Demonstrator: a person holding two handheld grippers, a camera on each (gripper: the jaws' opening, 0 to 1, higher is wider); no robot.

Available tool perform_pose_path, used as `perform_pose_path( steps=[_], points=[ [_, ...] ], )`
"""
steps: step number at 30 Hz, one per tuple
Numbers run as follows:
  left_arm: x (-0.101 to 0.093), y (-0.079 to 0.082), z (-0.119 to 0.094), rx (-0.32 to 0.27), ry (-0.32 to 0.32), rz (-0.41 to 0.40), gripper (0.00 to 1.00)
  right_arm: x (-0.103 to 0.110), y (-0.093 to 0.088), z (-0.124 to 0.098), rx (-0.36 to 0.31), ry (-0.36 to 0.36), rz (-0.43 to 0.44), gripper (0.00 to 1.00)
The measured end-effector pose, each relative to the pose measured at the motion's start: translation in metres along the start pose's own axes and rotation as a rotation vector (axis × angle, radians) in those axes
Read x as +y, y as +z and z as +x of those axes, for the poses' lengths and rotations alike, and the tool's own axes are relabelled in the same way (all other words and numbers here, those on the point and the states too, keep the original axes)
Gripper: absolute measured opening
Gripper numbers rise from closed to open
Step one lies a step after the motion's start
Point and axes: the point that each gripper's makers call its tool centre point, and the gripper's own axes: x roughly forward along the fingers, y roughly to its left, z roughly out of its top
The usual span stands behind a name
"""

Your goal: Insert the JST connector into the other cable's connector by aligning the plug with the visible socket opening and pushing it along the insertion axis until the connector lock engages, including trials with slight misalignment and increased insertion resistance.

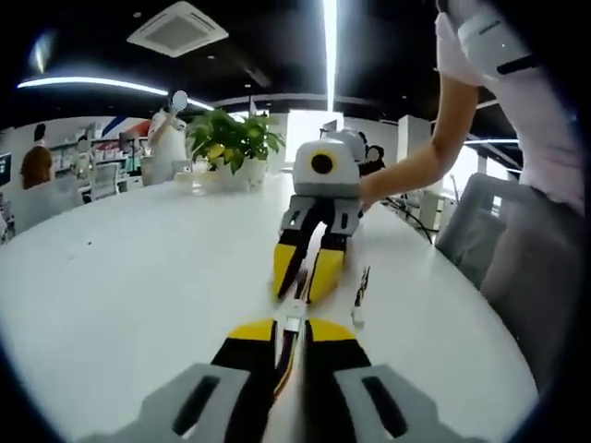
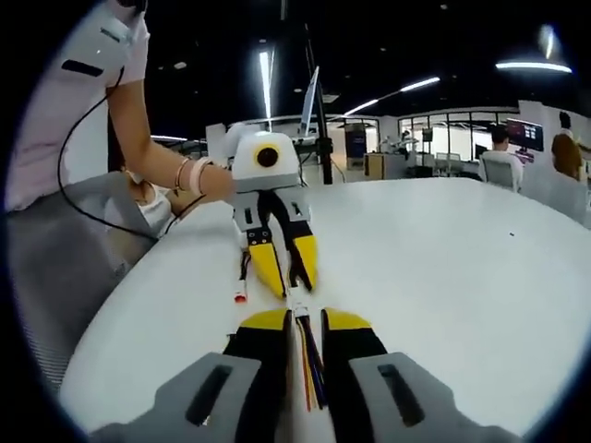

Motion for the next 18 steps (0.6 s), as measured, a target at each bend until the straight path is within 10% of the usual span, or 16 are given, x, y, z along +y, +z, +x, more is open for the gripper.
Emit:
perform_pose_path(
  steps=[18],
  points=[
    [-0.027, 0.06, -0.031, -0.098, 0.03, 0.028, 0.22, 0.028, 0.064, -0.023, -0.073, -0.077, -0.058, 0.09]
  ],
)
